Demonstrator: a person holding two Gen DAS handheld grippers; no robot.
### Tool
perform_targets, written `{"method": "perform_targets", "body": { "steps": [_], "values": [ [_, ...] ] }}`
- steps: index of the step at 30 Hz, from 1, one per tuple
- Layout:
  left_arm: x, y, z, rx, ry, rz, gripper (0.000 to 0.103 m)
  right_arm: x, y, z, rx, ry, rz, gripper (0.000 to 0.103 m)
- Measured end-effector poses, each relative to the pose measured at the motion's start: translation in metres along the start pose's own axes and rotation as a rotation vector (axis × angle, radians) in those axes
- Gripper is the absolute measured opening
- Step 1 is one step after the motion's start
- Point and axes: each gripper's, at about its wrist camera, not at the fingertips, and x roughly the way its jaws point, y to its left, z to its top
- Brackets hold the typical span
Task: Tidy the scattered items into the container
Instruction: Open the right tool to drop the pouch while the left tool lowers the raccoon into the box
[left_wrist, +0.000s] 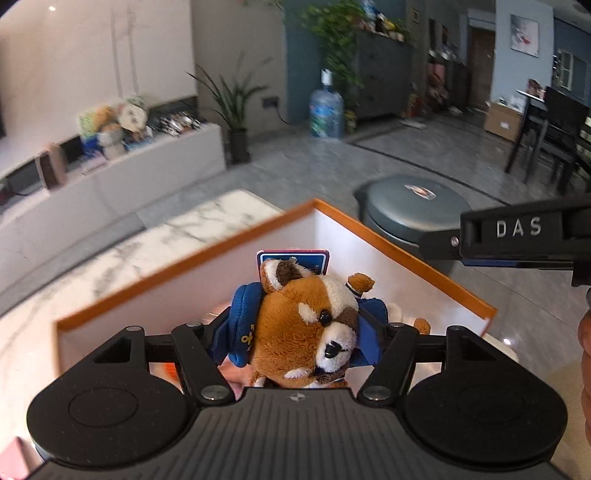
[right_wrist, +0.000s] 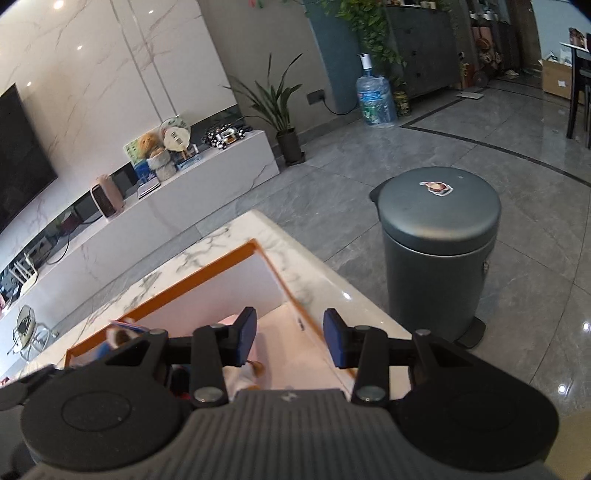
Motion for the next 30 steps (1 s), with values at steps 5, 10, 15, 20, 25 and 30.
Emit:
{"method": "perform_targets", "body": {
  "steps": [5,10,15,20,25,30],
  "values": [
    [0.021,-0.014,-0.01,0.04,0.059,-0.022,0.078,0.004,-0.015,-0.003,0.045,0.023,-0.006,0.044],
    [0.026,-0.022,-0.014,0.09,0.079,-0.016,0.08,0.009,-0.017,-0.008,0.043,0.053,-0.001,0.043],
    [0.024,-0.023,-0.019,0.092,0.084,-0.02,0.084,0.011,-0.016,-0.009,0.035,0.054,-0.009,0.044],
    [0.021,-0.025,-0.02,0.104,0.083,-0.019,0.086,0.009,-0.016,-0.012,0.034,0.051,-0.015,0.044],
    [0.014,-0.026,-0.02,0.11,0.085,-0.021,0.087,0.007,-0.015,-0.012,0.032,0.051,-0.021,0.044],
    [0.003,-0.03,-0.022,0.154,0.049,-0.039,0.089,0.005,-0.012,-0.011,0.031,0.044,-0.022,0.044]
  ]
}}
